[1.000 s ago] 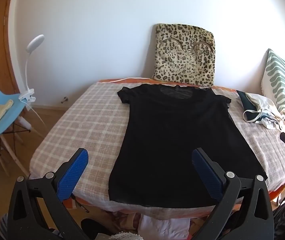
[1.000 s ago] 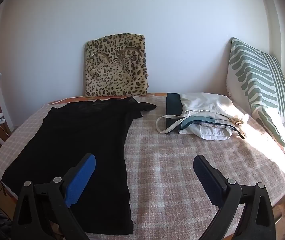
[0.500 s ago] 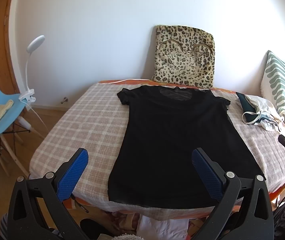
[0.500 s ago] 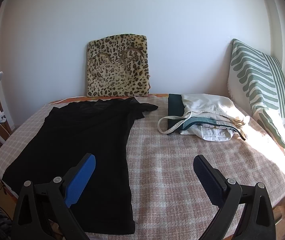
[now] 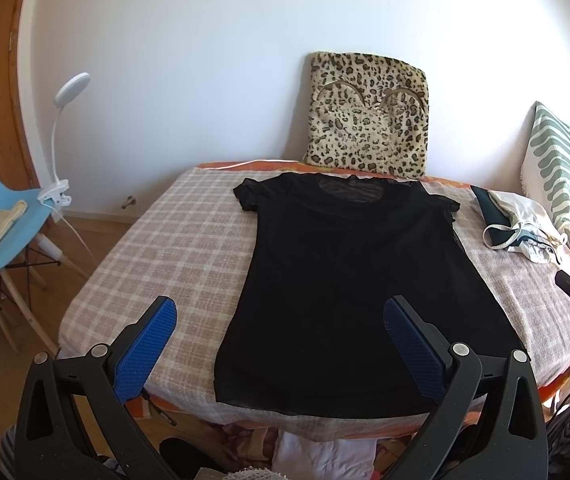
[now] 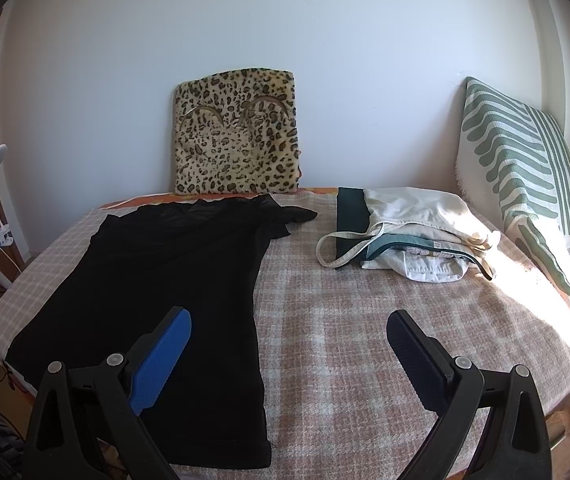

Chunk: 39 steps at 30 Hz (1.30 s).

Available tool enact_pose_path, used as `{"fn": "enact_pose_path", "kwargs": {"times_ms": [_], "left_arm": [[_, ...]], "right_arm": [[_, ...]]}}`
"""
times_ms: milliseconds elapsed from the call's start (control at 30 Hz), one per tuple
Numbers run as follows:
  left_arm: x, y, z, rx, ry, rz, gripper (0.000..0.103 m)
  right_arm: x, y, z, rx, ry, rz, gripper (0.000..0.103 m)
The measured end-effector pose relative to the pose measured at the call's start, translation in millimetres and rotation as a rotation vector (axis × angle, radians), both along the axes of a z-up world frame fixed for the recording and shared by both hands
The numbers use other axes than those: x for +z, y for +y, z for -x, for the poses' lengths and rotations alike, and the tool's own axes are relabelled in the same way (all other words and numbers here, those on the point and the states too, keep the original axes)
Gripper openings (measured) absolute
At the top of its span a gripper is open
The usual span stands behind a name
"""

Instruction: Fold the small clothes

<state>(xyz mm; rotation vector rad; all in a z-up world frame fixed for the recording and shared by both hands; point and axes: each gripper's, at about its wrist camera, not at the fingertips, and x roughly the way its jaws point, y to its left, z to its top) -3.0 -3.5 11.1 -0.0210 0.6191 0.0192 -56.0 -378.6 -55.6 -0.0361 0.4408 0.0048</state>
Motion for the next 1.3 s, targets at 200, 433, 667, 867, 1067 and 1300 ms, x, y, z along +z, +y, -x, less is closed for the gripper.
{"fn": "enact_pose_path", "kwargs": {"times_ms": [200,433,667,867,1067,1300], "left_arm": [[0.5,-0.1,0.0,0.001,0.000,0.002,0.103],[1.1,-0.7,0.0,0.001,-0.001,0.001,0.103],[1.3,-0.8,-0.3,0.001,0.000,0.001,0.103],[0.7,-0.7,0.3,0.001,-0.002,0.000,0.103],[2.5,-1.5,-0.5,0.001,-0.004,-0.002,0.103],[3.4,-2.1,-1.1,0.000,-0.002,-0.002,0.103]], "right_arm": [[-0.6,-0.3,0.0,0.001,0.000,-0.001,0.100],[0.2,2.5,-0.2,0.002,0.003,-0.001,0.100],[-0.5,2.1,-0.5,0.002,0.001,-0.002,0.100],[-0.9,1.3,-0.5,0.003,0.001,-0.003,0.100],[-0.5,2.0,-0.8,0.003,0.003,-0.005,0.100],[-0.9,0.9,-1.0,0.003,0.002,-0.004,0.100]]}}
